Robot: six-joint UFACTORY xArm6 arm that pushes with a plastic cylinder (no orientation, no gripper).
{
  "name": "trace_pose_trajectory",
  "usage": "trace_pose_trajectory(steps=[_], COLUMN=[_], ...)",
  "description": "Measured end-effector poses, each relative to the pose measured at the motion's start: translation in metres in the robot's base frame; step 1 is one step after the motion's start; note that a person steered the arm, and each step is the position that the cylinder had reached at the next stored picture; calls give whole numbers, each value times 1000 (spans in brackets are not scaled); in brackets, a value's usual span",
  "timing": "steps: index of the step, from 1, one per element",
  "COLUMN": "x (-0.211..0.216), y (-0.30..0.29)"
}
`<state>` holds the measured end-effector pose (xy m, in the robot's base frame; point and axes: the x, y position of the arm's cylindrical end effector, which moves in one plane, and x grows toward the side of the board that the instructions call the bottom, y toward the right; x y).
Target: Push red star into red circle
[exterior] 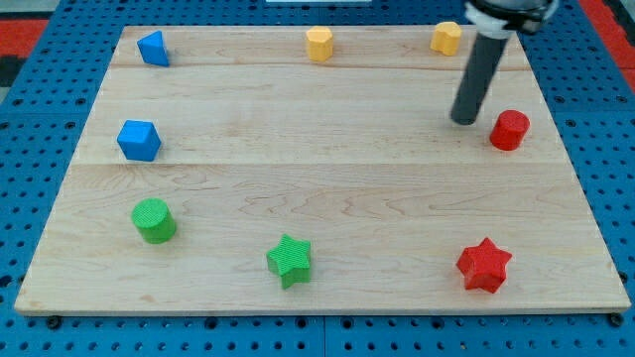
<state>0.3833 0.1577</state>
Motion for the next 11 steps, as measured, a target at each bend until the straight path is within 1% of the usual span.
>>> trace_pose_trajectory(steps=[1,2,3,4,5,6,8,9,10,11], x=[49,121,178,227,235,218,235,235,220,194], y=[-16,-19,-57,-76,-73,-54,-11,19,41,41])
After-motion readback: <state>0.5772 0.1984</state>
